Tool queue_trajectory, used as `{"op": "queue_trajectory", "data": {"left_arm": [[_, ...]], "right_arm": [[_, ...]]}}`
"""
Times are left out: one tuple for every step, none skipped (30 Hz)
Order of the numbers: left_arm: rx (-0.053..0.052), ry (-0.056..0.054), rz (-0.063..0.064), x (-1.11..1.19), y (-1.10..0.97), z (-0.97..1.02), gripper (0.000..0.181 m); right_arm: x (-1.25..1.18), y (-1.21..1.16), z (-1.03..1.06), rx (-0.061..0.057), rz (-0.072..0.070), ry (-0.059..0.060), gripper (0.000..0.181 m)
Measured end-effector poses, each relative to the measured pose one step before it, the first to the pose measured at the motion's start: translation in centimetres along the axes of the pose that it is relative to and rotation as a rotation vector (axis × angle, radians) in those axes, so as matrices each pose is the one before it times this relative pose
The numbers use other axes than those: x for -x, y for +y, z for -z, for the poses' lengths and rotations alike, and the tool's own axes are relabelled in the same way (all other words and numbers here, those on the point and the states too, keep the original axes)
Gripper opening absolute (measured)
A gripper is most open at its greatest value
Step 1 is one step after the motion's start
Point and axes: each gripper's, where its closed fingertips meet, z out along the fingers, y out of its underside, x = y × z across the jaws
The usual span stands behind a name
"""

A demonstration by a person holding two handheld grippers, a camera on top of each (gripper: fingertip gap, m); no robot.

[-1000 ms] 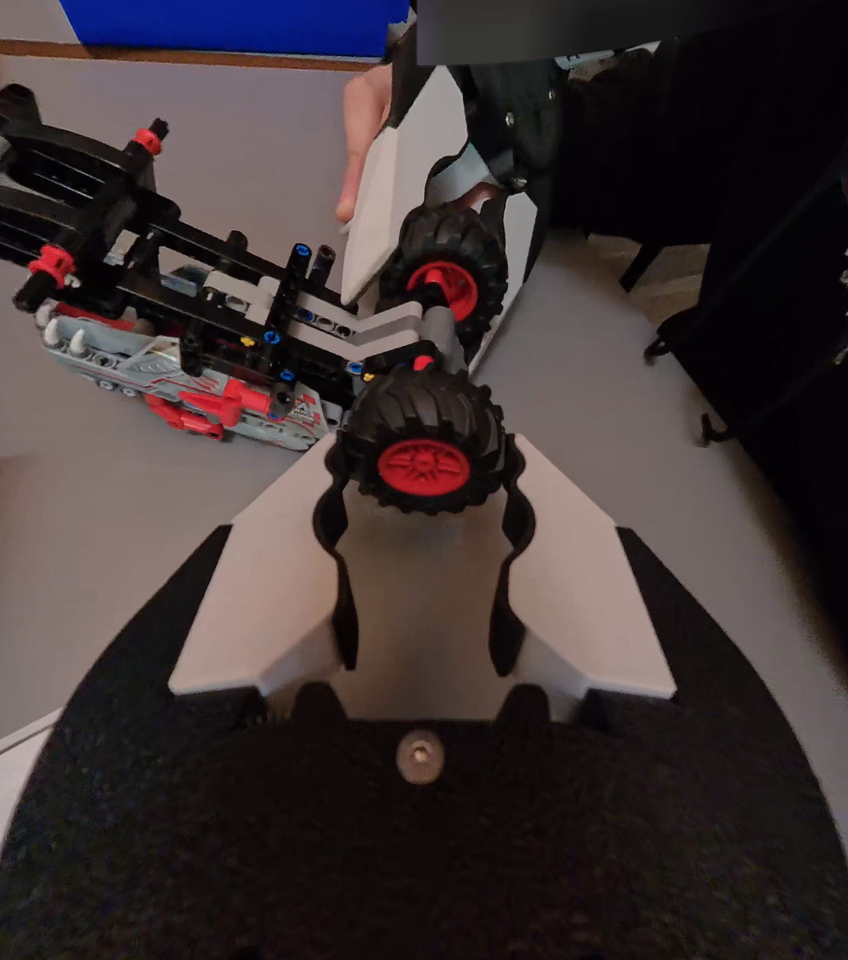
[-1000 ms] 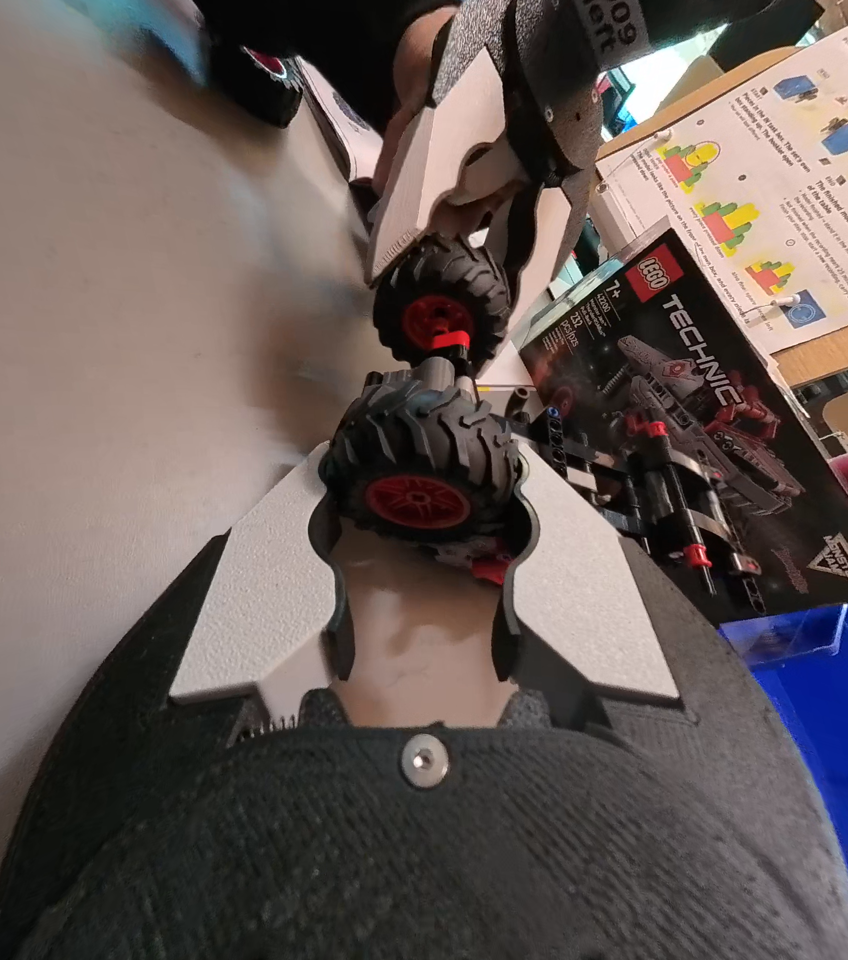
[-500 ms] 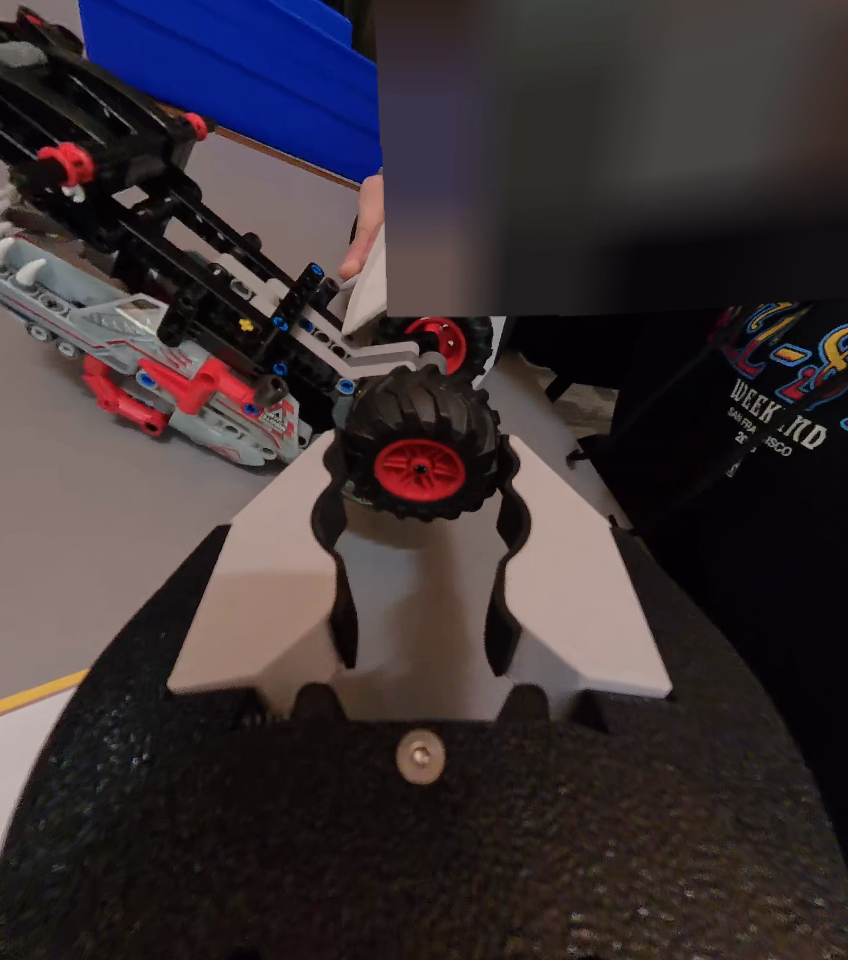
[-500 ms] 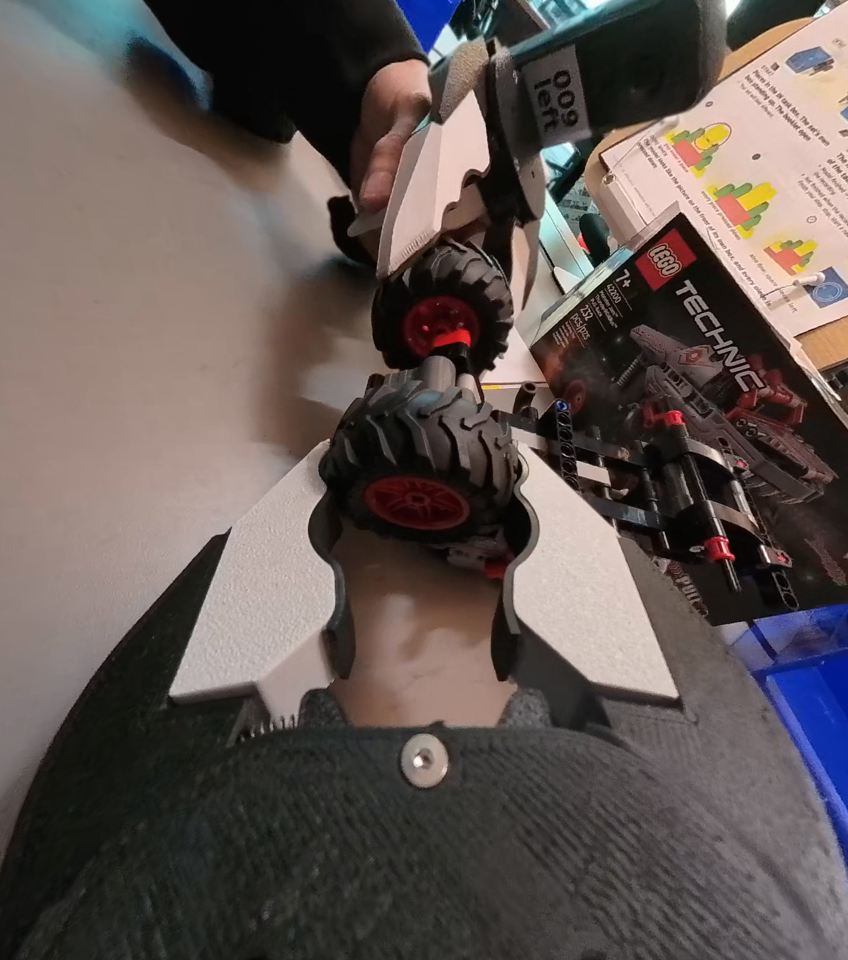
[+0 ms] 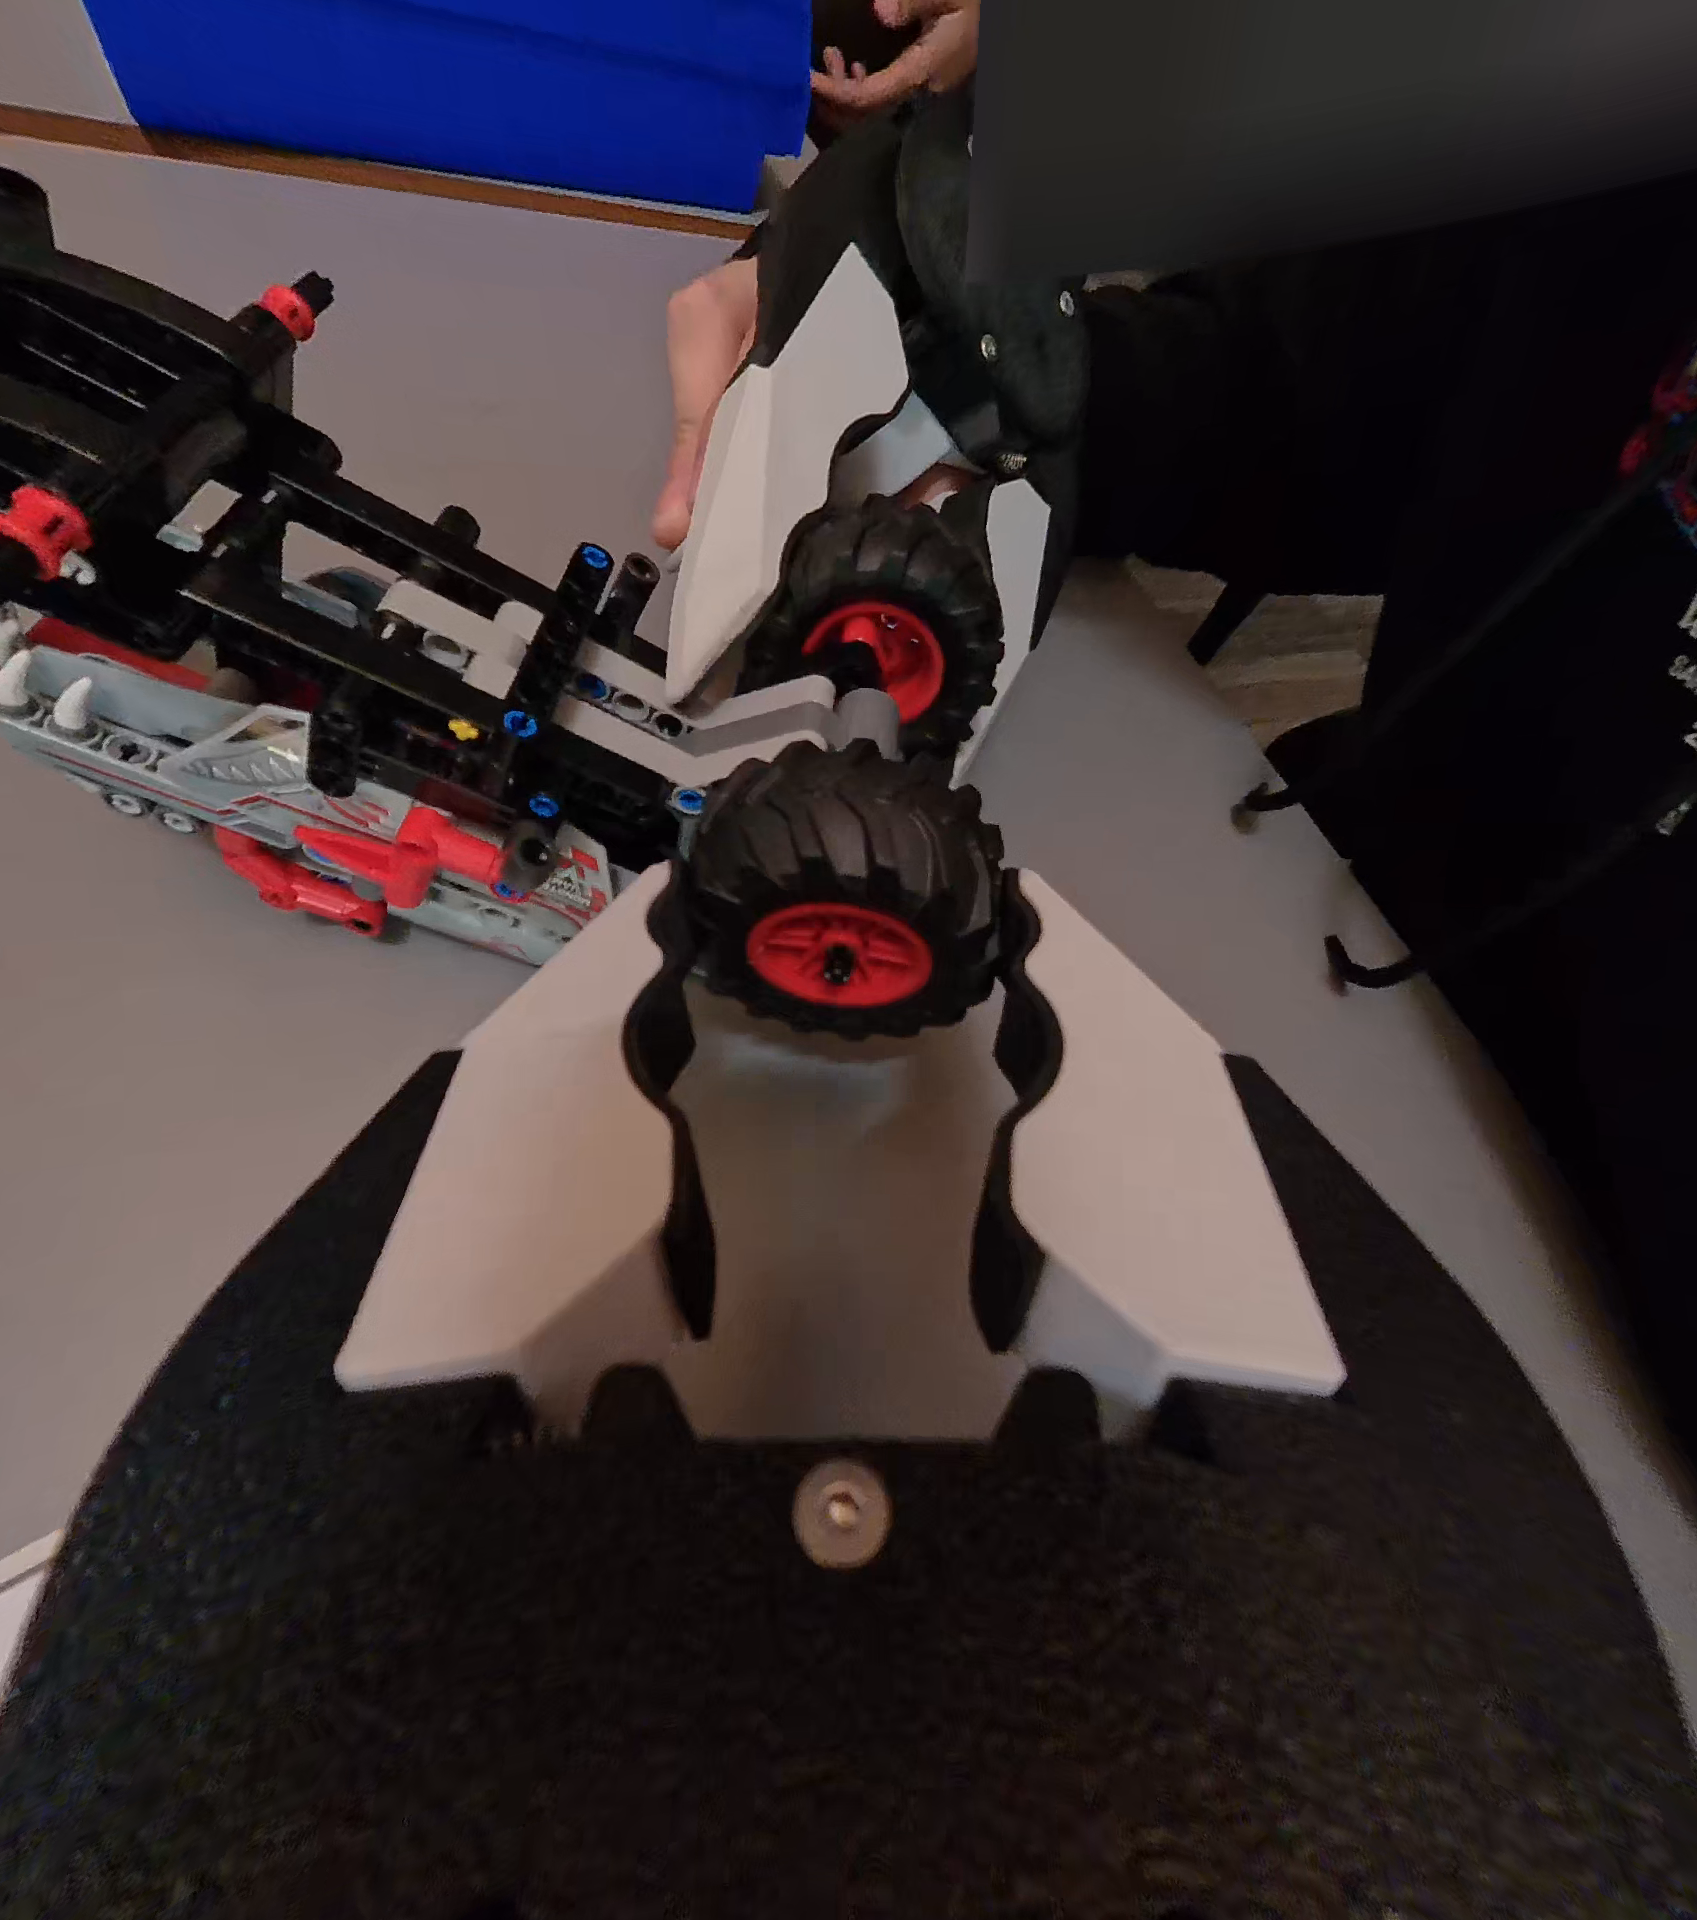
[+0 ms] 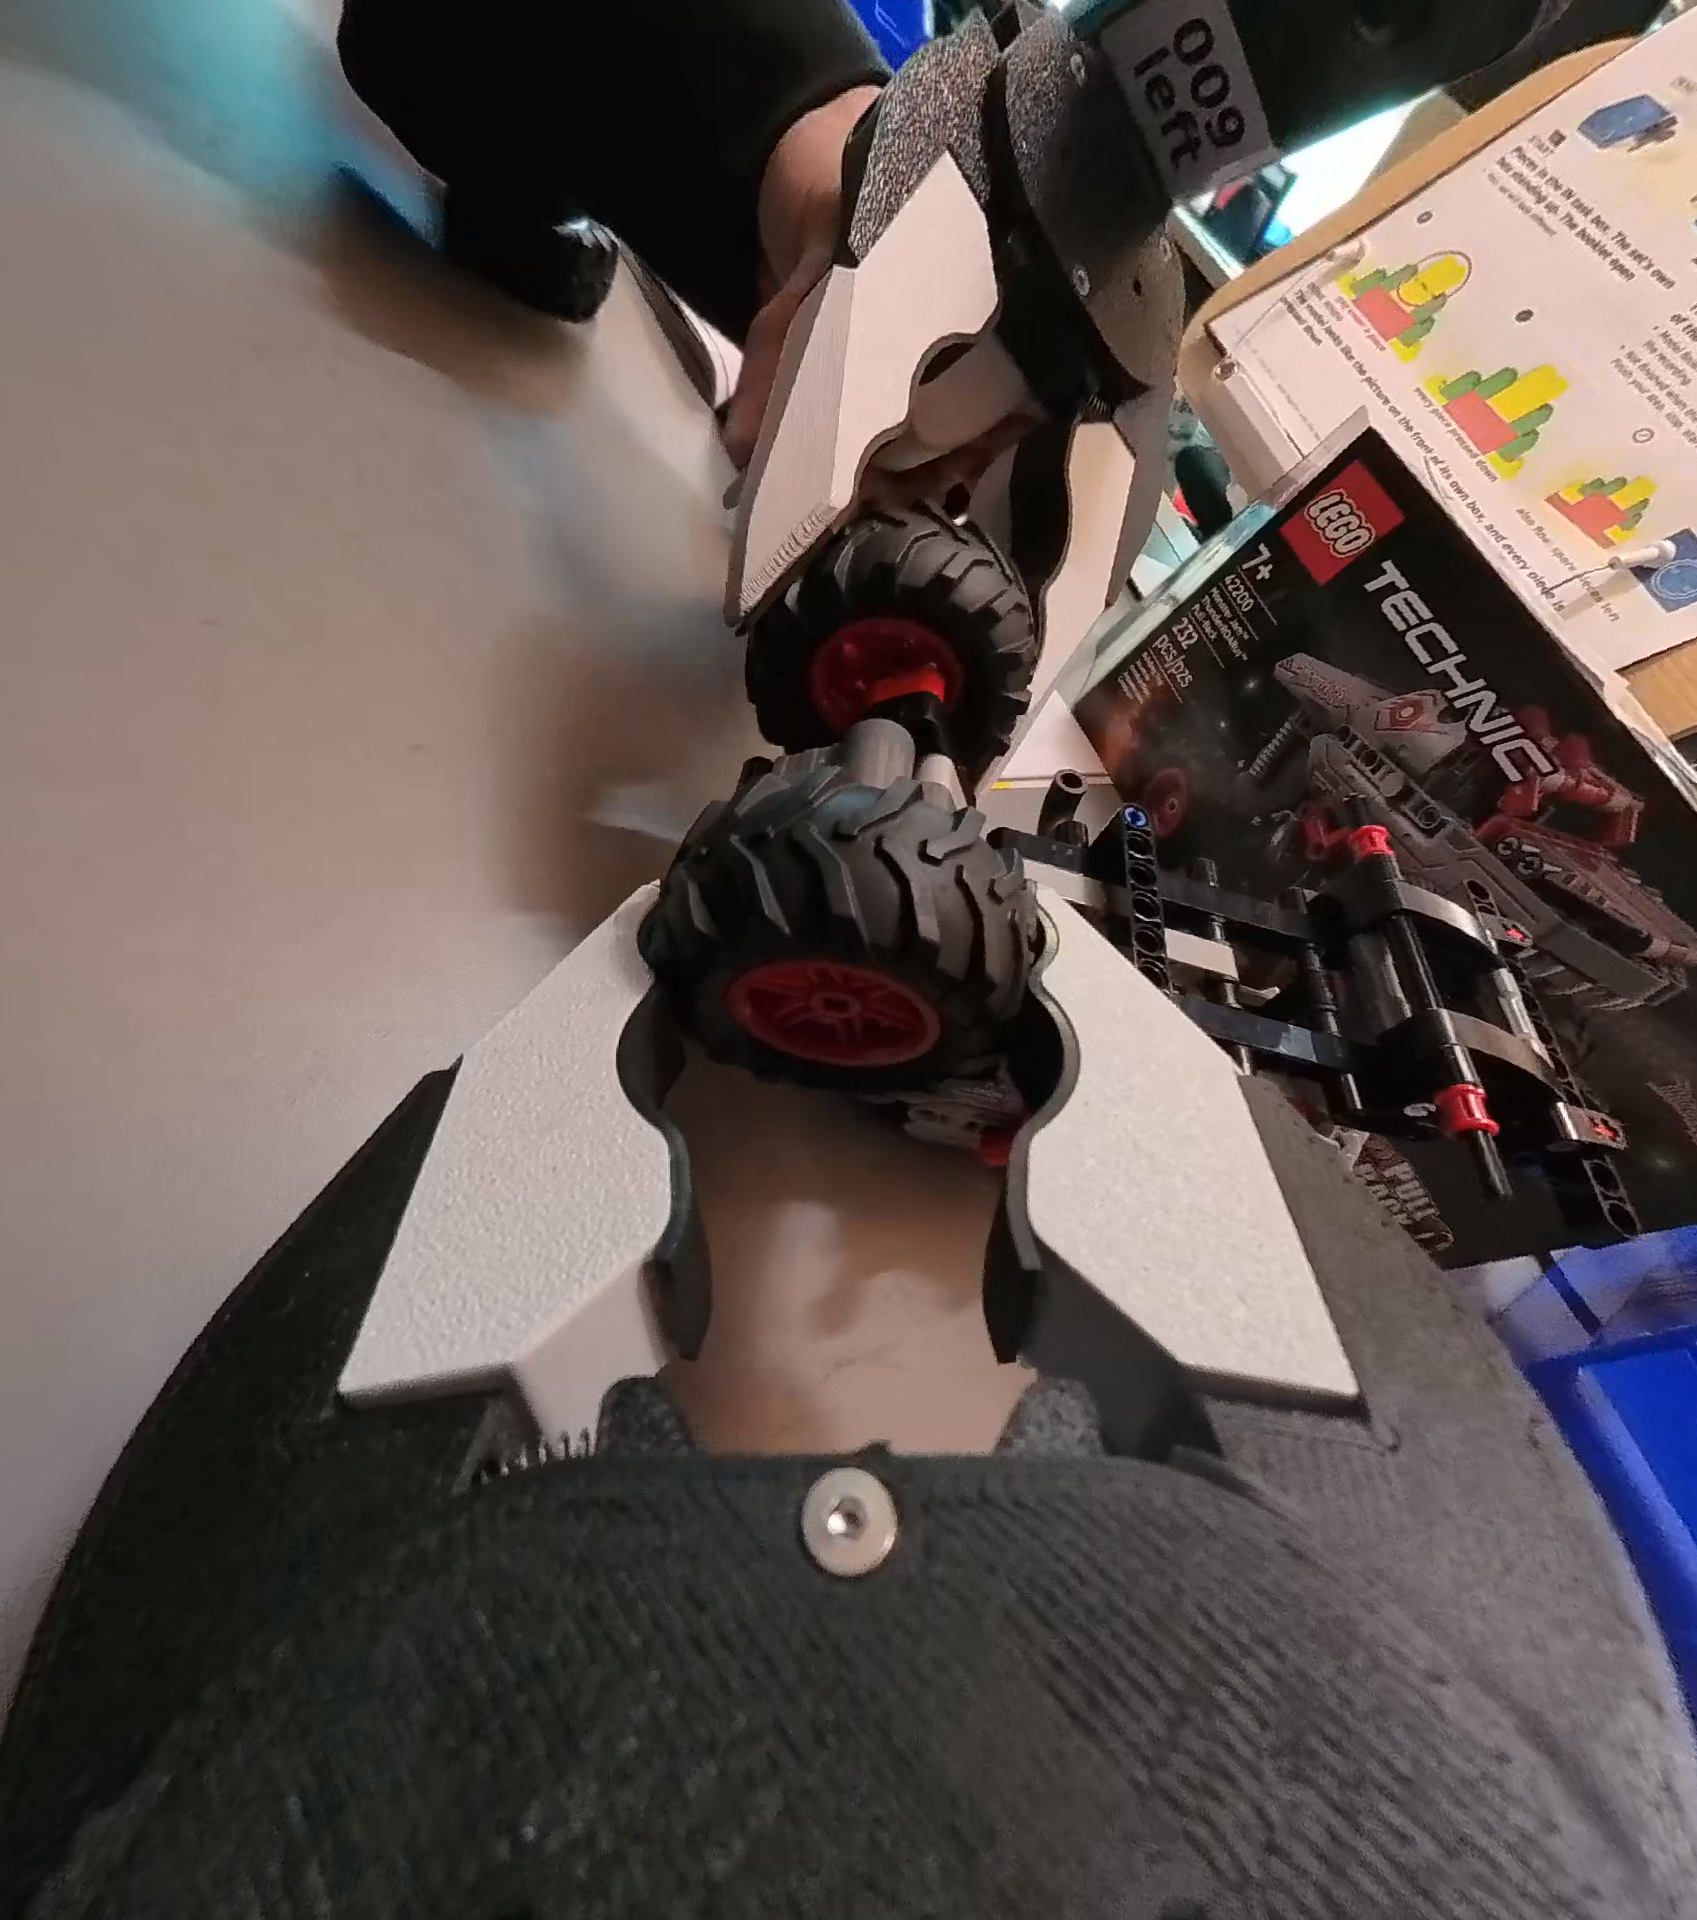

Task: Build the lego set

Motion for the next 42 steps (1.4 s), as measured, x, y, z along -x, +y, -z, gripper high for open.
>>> {"op": "queue_trajectory", "data": {"left_arm": [[-0.0033, -0.0104, 0.0015, 0.093, -0.057, 0.091, 0.057], [-0.0077, -0.0114, 0.0001, 0.090, -0.075, 0.111, 0.058], [-0.0070, -0.0142, 0.0035, 0.082, -0.065, 0.059, 0.058], [-0.0049, -0.0102, 0.0115, -0.018, -0.058, -0.011, 0.059], [-0.0063, -0.0063, 0.0148, -0.072, -0.060, -0.090, 0.059], [-0.0082, -0.0082, 0.0082, -0.057, -0.080, -0.127, 0.060], [-0.0049, -0.0136, -0.0057, -0.024, -0.028, -0.108, 0.060], [0.0011, -0.0193, -0.0159, 0.011, 0.043, -0.054, 0.060], [0.0033, -0.0219, -0.0143, 0.019, 0.031, -0.021, 0.060], [0.0026, -0.0197, -0.0068, -0.017, -0.016, 0.007, 0.060], [0.0010, -0.0132, -0.0016, -0.088, -0.024, 0.057, 0.060], [-0.0026, -0.0096, 0.0011, -0.112, -0.072, 0.105, 0.060], [-0.0085, -0.0156, 0.0003, -0.027, -0.176, 0.158, 0.060], [-0.0139, -0.0177, -0.0058, 0.004, -0.242, 0.225, 0.061], [-0.0136, -0.0097, -0.0117, -0.099, -0.194, 0.273, 0.060], [-0.0065, -0.0097, -0.0118, -0.035, -0.060, 0.247, 0.059], [0.0017, -0.0129, -0.0139, 0.048, 0.067, 0.160, 0.054], [0.0073, -0.0077, -0.0205, -0.031, 0.131, -0.009, 0.054], [0.0119, -0.0049, -0.0224, -0.018, 0.202, -0.127, 0.054], [0.0101, -0.0035, -0.0174, 0.013, 0.172, -0.164, 0.054], [0.0013, 0.0011, -0.0089, -0.001, 0.070, -0.141, 0.055], [-0.0054, 0.0036, -0.0047, -0.002, 0.016, -0.121, 0.055], [-0.0104, 0.0040, -0.0074, 0.005, -0.014, -0.097, 0.056], [-0.0151, 0.0015, -0.0138, -0.008, -0.084, -0.074, 0.056], [-0.0131, -0.0015, -0.0195, -0.007, -0.092, -0.044, 0.056], [-0.0046, -0.0024, -0.0225, -0.003, 0.011, -0.036, 0.056], [0.0011, -0.0014, -0.0207, 0.002, 0.053, -0.023, 0.056], [-0.0003, -0.0018, -0.0193, 0.023, 0.016, 0.008, 0.056], [-0.0012, -0.0039, -0.0253, 0.024, -0.025, 0.003, 0.056], [0.0040, -0.0053, -0.0324, 0.013, 0.058, -0.027, 0.056], [0.0124, -0.0068, -0.0355, 0.015, 0.172, -0.061, 0.056], [0.0209, -0.0081, -0.0370, 0.008, 0.310, -0.127, 0.056], [0.0209, -0.0112, -0.0374, 0.041, 0.303, -0.139, 0.058], [0.0098, -0.0162, -0.0337, 0.124, 0.148, -0.087, 0.058], [-0.0016, -0.0112, -0.0226, 0.141, -0.039, -0.005, 0.058], [-0.0013, -0.0008, -0.0125, 0.059, -0.057, 0.009, 0.058], [0.0017, -0.0001, -0.0144, 0.041, 0.029, -0.003, 0.058], [0.0028, -0.0050, -0.0206, 0.074, 0.089, 0.032, 0.058], [0.0048, -0.0046, -0.0164, 0.069, 0.116, 0.052, 0.057], [0.0034, 0.0008, -0.0033, 0.038, 0.076, 0.056, 0.057], [0.0005, 0.0055, 0.0079, 0.018, 0.033, 0.031, 0.057], [-0.0040, 0.0072, 0.0100, 0.020, 0.002, -0.013, 0.057]], "right_arm": [[-0.009, -0.038, 0.019, -0.0019, -0.0045, -0.0066, 0.063], [-0.081, -0.018, 0.032, -0.0032, -0.0039, -0.0037, 0.063], [-0.094, -0.035, 0.072, -0.0064, -0.0101, -0.0040, 0.064], [-0.013, 0.007, 0.092, -0.0058, -0.0108, -0.0088, 0.064], [0.004, 0.084, 0.195, -0.0012, -0.0038, -0.0076, 0.064], [-0.133, 0.131, 0.220, 0.0012, -0.0092, 0.0022, 0.065], [-0.152, -0.013, 0.238, -0.0096, -0.0230, 0.0051, 0.065], [-0.094, -0.177, 0.294, -0.0190, -0.0315, 0.0008, 0.065], [-0.095, -0.184, 0.265, -0.0182, -0.0309, 0.0038, 0.066], [-0.114, 0.021, 0.209, -0.0029, -0.0210, 0.0106, 0.067], [-0.066, 0.178, 0.172, 0.0101, -0.0094, 0.0124, 0.067], [-0.053, 0.096, 0.143, 0.0097, -0.0031, 0.0154, 0.067], [-0.058, 0.013, 0.157, 0.0063, -0.0045, 0.0167, 0.068], [-0.051, 0.043, 0.197, 0.0082, -0.0167, 0.0126, 0.067], [-0.045, -0.077, 0.229, -0.0018, -0.0254, 0.0094, 0.067], [-0.065, -0.329, 0.200, -0.0209, -0.0227, 0.0096, 0.066], [0.129, -0.302, 0.056, -0.0213, -0.0189, -0.0053, 0.064], [0.096, 0.032, -0.057, 0.0031, -0.0195, -0.0082, 0.064], [0.001, -0.004, -0.027, 0.0055, -0.0117, -0.0039, 0.063], [-0.020, 0.007, 0.010, 0.0110, -0.0025, -0.0025, 0.063], [0.025, 0.072, -0.020, 0.0145, -0.0039, -0.0033, 0.063], [0.017, 0.027, -0.015, 0.0082, -0.0101, -0.0037, 0.063], [0.006, 0.028, 0.022, 0.0055, -0.0087, -0.0011, 0.063], [0.002, 0.115, 0.067, 0.0105, -0.0051, -0.0010, 0.063], [0.011, 0.113, 0.140, 0.0169, 0.0047, -0.0039, 0.063], [0.002, 0.062, 0.177, 0.0196, 0.0189, -0.0039, 0.062], [0.016, -0.021, 0.166, 0.0172, 0.0252, -0.0051, 0.062], [0.060, 0.036, 0.116, 0.0193, 0.0212, -0.0113, 0.061], [0.110, 0.140, 0.029, 0.0218, 0.0150, -0.0171, 0.062], [0.044, 0.139, -0.020, 0.0178, 0.0176, -0.0114, 0.063], [-0.111, 0.127, -0.037, 0.0156, 0.0272, 0.0006, 0.061], [-0.018, 0.004, -0.061, 0.0080, 0.0248, -0.0004, 0.061], [0.025, -0.051, -0.090, 0.0056, 0.0122, -0.0011, 0.061], [0.020, 0.159, -0.131, 0.0162, 0.0062, -0.0003, 0.062], [0.012, 0.295, -0.152, 0.0213, 0.0145, 0.0026, 0.062], [-0.001, 0.327, -0.198, 0.0254, 0.0228, 0.0069, 0.063], [-0.054, 0.158, -0.176, 0.0180, 0.0251, 0.0103, 0.063], [-0.082, -0.048, -0.086, 0.0068, 0.0224, 0.0110, 0.063], [-0.041, -0.001, -0.091, 0.0071, 0.0084, 0.0063, 0.063], [-0.011, -0.015, -0.082, 0.0046, -0.0041, 0.0027, 0.063], [-0.011, 0.008, -0.075, -0.0038, -0.0071, 0.0015, 0.063], [-0.032, 0.004, -0.068, -0.0119, -0.0130, 0.0003, 0.062]]}}
